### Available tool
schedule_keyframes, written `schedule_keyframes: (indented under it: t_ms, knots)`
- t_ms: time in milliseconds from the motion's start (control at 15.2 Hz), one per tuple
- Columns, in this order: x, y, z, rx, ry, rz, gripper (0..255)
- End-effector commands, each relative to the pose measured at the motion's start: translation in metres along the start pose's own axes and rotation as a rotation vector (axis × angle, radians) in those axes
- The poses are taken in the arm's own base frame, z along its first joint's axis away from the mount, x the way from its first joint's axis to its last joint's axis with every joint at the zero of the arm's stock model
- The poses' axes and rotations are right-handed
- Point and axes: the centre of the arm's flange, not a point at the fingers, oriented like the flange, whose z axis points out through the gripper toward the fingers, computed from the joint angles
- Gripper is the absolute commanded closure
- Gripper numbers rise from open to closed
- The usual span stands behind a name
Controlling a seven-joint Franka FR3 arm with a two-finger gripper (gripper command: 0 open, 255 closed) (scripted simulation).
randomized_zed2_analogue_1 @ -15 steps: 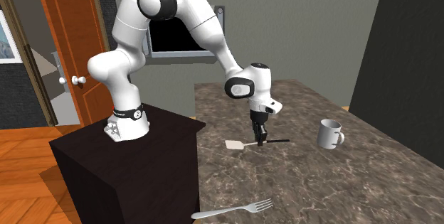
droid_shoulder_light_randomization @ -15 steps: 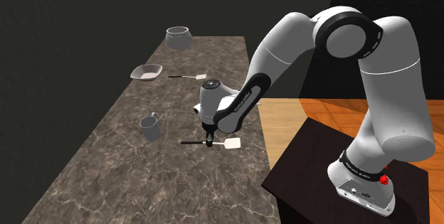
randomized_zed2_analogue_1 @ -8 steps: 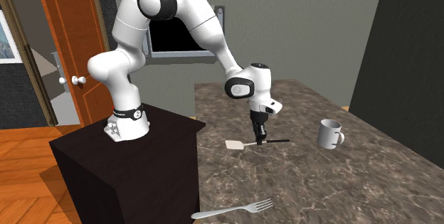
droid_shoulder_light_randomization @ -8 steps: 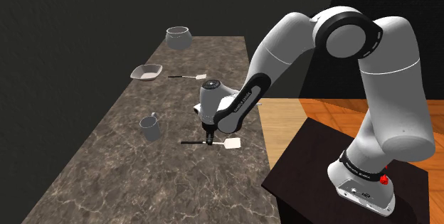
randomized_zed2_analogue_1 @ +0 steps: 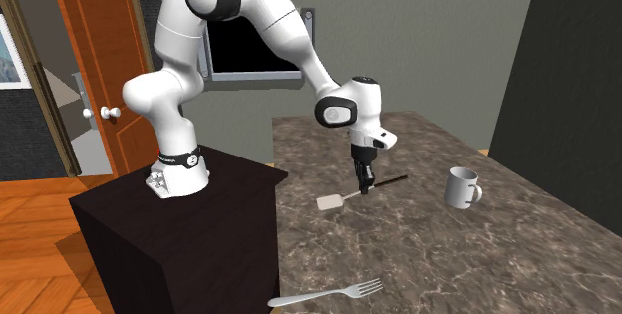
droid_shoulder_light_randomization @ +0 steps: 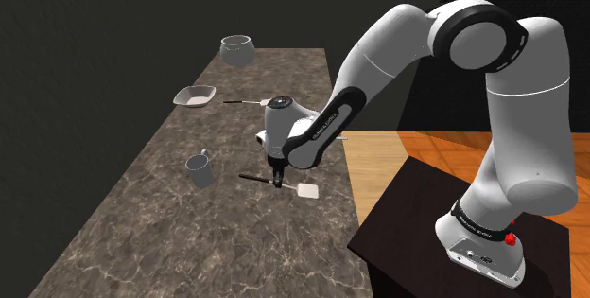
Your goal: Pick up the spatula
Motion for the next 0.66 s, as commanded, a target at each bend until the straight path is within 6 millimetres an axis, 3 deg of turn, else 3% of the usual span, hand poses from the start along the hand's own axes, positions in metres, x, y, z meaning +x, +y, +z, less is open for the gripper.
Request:
schedule_keyframes:
  t_ms: [0, 462, 594]
  knots:
    - [0.001, 0.0, -0.01, 0.0, 0.0, 0.0, 255]
    - [0.004, 0.0, -0.047, 0.0, 0.0, 0.0, 255]
    - [0.004, 0.0, -0.048, 0.0, 0.0, 0.0, 255]
